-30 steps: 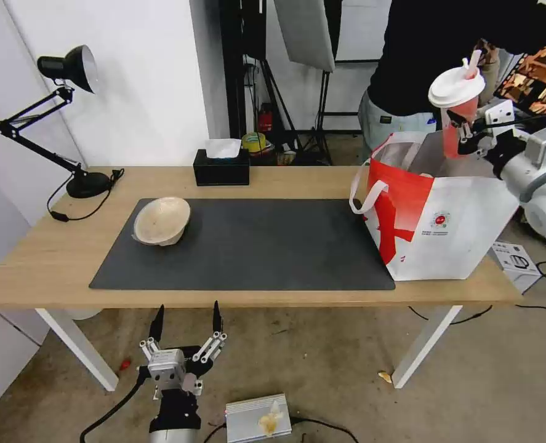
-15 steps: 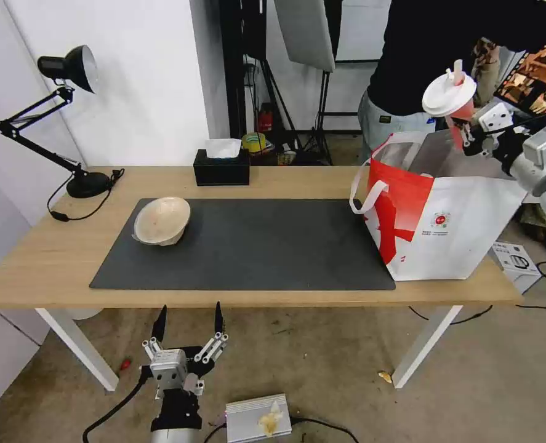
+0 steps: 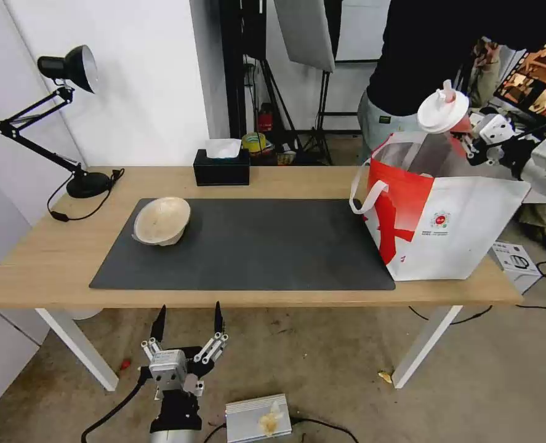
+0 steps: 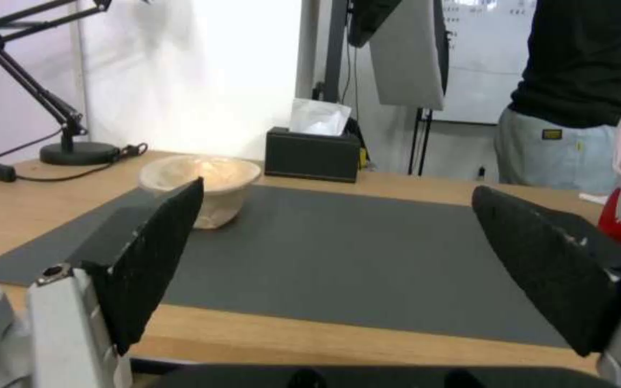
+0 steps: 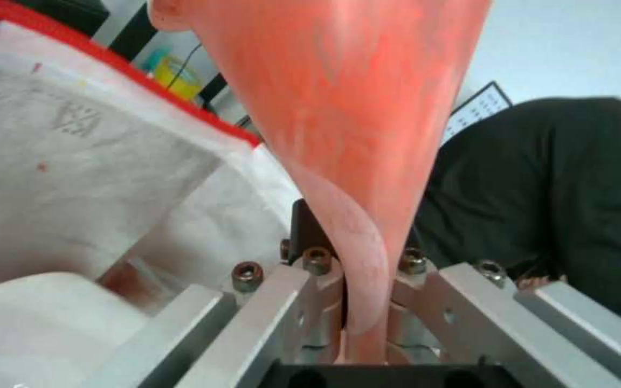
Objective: Pick up the trash from the table and place it into the takeout bag.
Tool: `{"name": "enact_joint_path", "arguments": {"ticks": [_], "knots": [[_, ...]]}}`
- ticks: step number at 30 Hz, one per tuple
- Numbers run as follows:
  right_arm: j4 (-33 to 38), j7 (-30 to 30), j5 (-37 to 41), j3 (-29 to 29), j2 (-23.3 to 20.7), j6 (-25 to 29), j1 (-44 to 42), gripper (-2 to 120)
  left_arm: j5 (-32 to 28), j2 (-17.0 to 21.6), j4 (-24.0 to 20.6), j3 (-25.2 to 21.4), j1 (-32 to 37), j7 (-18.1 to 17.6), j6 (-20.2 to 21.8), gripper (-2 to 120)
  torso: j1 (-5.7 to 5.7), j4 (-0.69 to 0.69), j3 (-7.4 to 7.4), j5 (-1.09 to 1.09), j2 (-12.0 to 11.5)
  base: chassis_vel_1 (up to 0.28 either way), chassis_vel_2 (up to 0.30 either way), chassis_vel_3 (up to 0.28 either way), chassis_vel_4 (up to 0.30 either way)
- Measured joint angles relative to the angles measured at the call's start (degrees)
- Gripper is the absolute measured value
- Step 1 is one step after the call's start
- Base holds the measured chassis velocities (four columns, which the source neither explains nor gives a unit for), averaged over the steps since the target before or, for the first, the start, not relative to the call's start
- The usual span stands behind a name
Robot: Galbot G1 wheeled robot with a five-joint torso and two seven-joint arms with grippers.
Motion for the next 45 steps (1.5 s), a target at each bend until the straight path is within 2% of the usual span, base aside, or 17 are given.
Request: {"name": "enact_joint_path", "arguments": {"ticks": [6,8,9,12,14,16,17,21,22,25,26,30,32,34,45], "knots": [[1.0,-0.7,1.0,1.2,-0.8,-1.3,-2.4,0,0.4,-0.1,-0.4,-0.1,0.6,0.0,-0.2,100,0.0,0.0,0.0,0.01,0.0,0.0,0.0,0.0,0.0],[1.4,-2.5,1.0,1.4,-2.0,-2.1,-2.4,8,0.9,-0.3,-0.5,0.2,0.8,0.0,-0.5,100,0.0,0.0,0.0,0.0,0.0,0.0,0.0,0.0,0.0],[1.4,-2.5,1.0,1.4,-2.0,-2.1,-2.4,8,0.9,-0.3,-0.5,0.2,0.8,0.0,-0.5,100,0.0,0.0,0.0,0.0,0.0,0.0,0.0,0.0,0.0],[1.8,-3.3,1.2,1.5,-3.4,-3.3,-2.1,23,1.9,-0.4,-0.7,0.9,1.3,0.0,-1.0,100,0.0,0.0,0.0,0.0,0.0,0.0,0.0,0.0,0.0],[1.9,-3.3,1.3,1.5,-3.8,-3.4,-2.0,26,2.0,-0.4,-0.8,0.9,1.4,0.0,-1.0,100,0.0,0.0,0.0,-0.01,0.0,0.0,0.0,0.0,0.0],[2.0,-3.5,1.3,1.5,-4.4,-3.5,-2.0,36,2.1,-0.4,-1.1,0.8,1.6,0.0,-1.1,100,0.0,-0.01,0.0,0.0,0.0,0.0,0.0,0.0,0.0],[2.0,-3.5,1.3,1.5,-4.4,-3.5,-2.0,36,2.1,-0.4,-1.1,0.8,1.6,0.0,-1.1,100,0.0,-0.01,0.0,0.0,0.0,0.0,0.0,0.0,0.0],[2.0,-3.6,1.3,1.7,-5.0,-2.9,-2.5,56,2.1,-0.4,-1.4,0.6,1.8,0.0,-1.2,100,0.0,0.0,0.0,0.0,0.0,0.0,0.0,0.0,0.0],[2.0,-3.6,1.3,1.7,-5.0,-2.9,-2.5,56,2.1,-0.4,-1.4,0.6,1.8,0.0,-1.2,100,0.0,0.0,0.0,0.0,0.0,0.0,0.0,0.0,0.0],[1.9,-4.0,1.1,1.4,-5.3,-2.7,-2.6,69,2.0,-0.4,-1.7,0.6,1.9,0.0,-1.2,100,0.0,-0.01,0.0,0.0,0.0,0.0,0.0,0.0,0.0],[1.9,-4.0,1.1,1.4,-5.3,-2.7,-2.6,69,2.0,-0.4,-1.7,0.6,1.9,0.0,-1.2,100,0.0,-0.01,0.0,0.0,0.0,0.0,0.0,0.0,0.0],[1.5,-4.2,0.8,0.3,-5.4,-2.7,-1.4,86,1.8,0.0,-2.0,0.2,2.1,0.0,-1.2,100,0.0,0.0,0.0,0.0,0.0,0.0,0.0,0.0,0.0],[1.4,-4.3,0.7,0.3,-5.4,-2.7,-1.4,88,1.8,0.0,-2.0,0.2,2.0,0.0,-1.2,100,0.0,0.0,0.0,0.0,0.0,0.0,0.0,0.0,0.0],[1.3,-4.5,0.5,0.0,-5.7,-2.7,-1.2,98,1.7,0.0,-2.0,0.3,1.9,0.0,-1.2,100,0.0,0.0,0.0,0.0,0.0,0.0,0.0,0.0,0.0],[0.6,-5.8,-1.0,-2.1,-6.3,-2.2,1.3,100,1.2,0.1,-1.1,0.4,0.8,0.0,-1.0,100,0.0,0.0,0.0,0.0,0.0,0.0,0.0,0.0,0.0]]}}
